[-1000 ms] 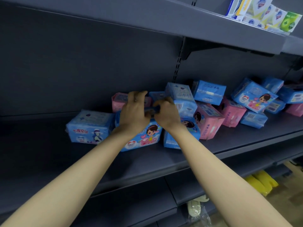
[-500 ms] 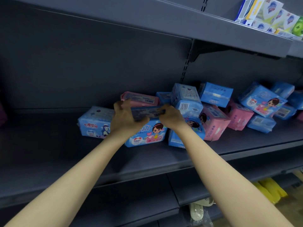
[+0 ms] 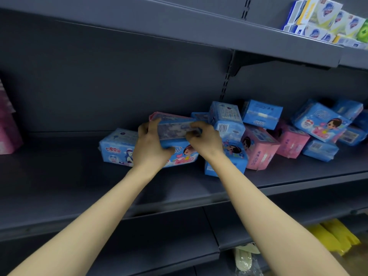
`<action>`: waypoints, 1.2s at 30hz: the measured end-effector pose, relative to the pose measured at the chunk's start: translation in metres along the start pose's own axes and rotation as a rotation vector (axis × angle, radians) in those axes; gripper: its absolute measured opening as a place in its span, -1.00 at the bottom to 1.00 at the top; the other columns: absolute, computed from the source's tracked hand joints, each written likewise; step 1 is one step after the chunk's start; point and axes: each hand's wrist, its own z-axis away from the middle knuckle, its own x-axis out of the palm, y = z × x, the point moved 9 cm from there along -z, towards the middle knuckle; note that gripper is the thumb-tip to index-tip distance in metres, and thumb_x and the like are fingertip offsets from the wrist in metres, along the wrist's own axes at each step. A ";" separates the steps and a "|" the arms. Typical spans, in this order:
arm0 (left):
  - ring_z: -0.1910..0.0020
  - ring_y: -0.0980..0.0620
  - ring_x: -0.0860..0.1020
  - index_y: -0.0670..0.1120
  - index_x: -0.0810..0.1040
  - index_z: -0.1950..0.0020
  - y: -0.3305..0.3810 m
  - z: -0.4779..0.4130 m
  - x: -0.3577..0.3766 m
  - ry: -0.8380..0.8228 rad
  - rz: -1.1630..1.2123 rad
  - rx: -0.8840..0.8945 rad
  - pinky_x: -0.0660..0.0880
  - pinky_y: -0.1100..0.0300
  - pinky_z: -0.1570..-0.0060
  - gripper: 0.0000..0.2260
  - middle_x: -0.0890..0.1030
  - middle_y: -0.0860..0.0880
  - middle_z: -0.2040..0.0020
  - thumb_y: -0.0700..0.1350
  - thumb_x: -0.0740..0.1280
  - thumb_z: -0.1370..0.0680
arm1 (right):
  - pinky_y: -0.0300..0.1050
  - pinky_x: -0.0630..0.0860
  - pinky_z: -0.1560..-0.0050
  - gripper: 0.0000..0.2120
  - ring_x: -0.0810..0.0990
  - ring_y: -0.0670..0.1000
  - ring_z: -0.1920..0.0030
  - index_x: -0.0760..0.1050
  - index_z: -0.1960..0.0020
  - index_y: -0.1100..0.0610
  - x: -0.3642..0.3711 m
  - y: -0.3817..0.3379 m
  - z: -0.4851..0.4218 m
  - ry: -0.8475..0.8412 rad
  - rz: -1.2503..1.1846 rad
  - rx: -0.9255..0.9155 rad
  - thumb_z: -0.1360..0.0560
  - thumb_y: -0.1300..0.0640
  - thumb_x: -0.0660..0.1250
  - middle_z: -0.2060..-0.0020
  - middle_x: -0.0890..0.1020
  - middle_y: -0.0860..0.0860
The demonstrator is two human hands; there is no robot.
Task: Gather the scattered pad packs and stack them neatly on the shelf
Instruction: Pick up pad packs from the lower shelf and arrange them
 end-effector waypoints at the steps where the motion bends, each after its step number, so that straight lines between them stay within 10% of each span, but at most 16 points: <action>1: -0.24 -0.11 0.42 0.02 0.22 -0.44 0.005 0.000 -0.006 0.028 0.008 0.030 0.43 0.08 0.02 -0.29 0.28 -0.10 -0.35 -0.17 0.45 -0.36 | -0.11 0.46 -0.08 -0.64 0.54 0.11 -0.16 0.47 -0.29 0.05 -0.004 -0.004 0.000 0.036 -0.009 -0.021 -0.49 0.12 0.27 -0.16 0.59 0.07; 14: -0.38 -0.05 0.23 -0.14 0.43 -0.29 0.073 -0.012 -0.042 0.245 0.139 0.368 0.26 0.32 -0.21 -0.46 0.19 -0.17 -0.38 -0.30 0.46 -0.33 | -0.64 0.23 -0.04 -0.60 0.39 -0.09 -0.13 0.50 -0.21 0.25 -0.075 -0.037 0.006 0.315 -0.283 -0.414 -0.39 0.31 0.44 -0.15 0.47 0.12; 18: -0.30 0.06 0.21 -0.20 0.44 -0.24 0.094 -0.021 -0.025 0.215 0.234 0.480 0.16 0.55 -0.24 -0.49 0.20 -0.20 -0.32 -0.25 0.45 -0.31 | -0.60 0.22 -0.10 -0.56 0.38 -0.04 -0.14 0.49 -0.23 0.28 -0.096 -0.023 0.004 0.427 -0.240 -0.449 -0.36 0.33 0.45 -0.16 0.45 0.20; 36: -0.14 -0.05 0.36 -0.07 0.33 0.22 0.139 -0.065 0.063 0.286 0.303 0.809 0.27 0.42 -0.15 -0.72 0.41 -0.37 -0.05 -0.43 0.29 -0.34 | -0.54 0.28 -0.03 -0.71 0.35 0.15 -0.05 0.46 0.01 0.42 -0.122 0.061 -0.037 0.697 -0.062 -0.351 -0.28 0.51 0.35 -0.05 0.34 0.33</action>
